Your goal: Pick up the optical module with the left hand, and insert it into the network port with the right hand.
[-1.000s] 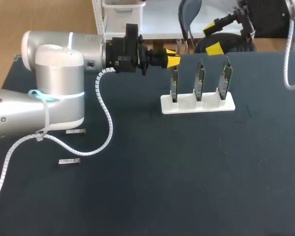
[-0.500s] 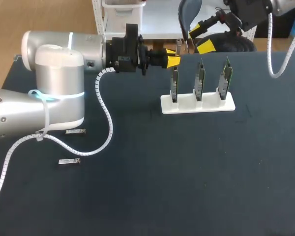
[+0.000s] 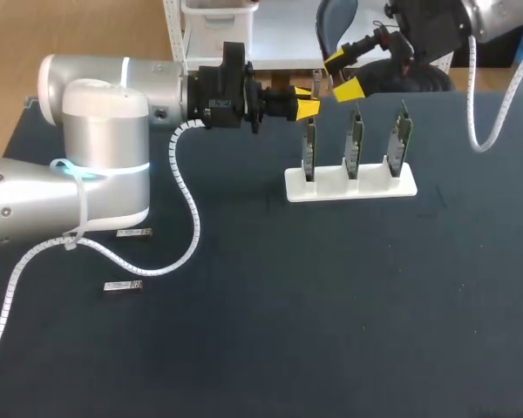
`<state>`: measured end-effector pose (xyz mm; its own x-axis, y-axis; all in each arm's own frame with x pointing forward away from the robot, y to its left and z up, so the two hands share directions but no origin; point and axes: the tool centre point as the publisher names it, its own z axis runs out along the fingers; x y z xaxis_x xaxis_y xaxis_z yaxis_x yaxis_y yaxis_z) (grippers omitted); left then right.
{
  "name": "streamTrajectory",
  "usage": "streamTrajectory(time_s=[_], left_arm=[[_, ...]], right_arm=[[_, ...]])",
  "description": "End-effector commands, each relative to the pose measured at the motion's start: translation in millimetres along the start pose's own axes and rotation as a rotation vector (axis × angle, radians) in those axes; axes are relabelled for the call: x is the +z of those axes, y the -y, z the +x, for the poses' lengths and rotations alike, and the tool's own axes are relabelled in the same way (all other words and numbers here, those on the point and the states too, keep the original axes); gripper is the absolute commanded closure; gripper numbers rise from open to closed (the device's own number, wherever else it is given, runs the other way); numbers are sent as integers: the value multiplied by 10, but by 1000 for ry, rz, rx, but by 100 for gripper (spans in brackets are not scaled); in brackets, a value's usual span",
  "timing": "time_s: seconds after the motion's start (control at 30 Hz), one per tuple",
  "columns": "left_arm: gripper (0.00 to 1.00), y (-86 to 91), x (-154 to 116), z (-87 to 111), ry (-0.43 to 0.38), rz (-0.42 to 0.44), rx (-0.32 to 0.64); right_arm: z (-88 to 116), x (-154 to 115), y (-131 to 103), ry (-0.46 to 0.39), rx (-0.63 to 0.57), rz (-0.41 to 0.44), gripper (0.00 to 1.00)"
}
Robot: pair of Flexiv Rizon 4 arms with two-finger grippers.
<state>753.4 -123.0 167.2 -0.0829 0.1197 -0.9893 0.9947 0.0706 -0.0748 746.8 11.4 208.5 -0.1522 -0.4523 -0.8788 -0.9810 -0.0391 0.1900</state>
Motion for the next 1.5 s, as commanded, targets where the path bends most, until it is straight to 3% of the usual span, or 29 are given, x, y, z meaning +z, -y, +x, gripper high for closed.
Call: streamTrajectory(time_s=[0.03,0.4,1.33,1.37,1.43,1.5], left_arm=[[100,20,-2,6,3,-7,2],[100,20,-2,6,3,-7,2],[100,20,-2,6,3,-7,2],[100,20,-2,6,3,-7,2],[100,20,-2,6,3,-7,2],[100,20,-2,6,3,-7,2]], right_arm=[[-41,41,-50,0,-11,62,0],[-126,115,-63,-6,-29,30,0],[-135,202,0,-20,-5,56,0],[-135,202,4,-18,-3,58,50],[-134,200,11,-16,-2,61,100],[-132,198,16,-17,0,63,100]])
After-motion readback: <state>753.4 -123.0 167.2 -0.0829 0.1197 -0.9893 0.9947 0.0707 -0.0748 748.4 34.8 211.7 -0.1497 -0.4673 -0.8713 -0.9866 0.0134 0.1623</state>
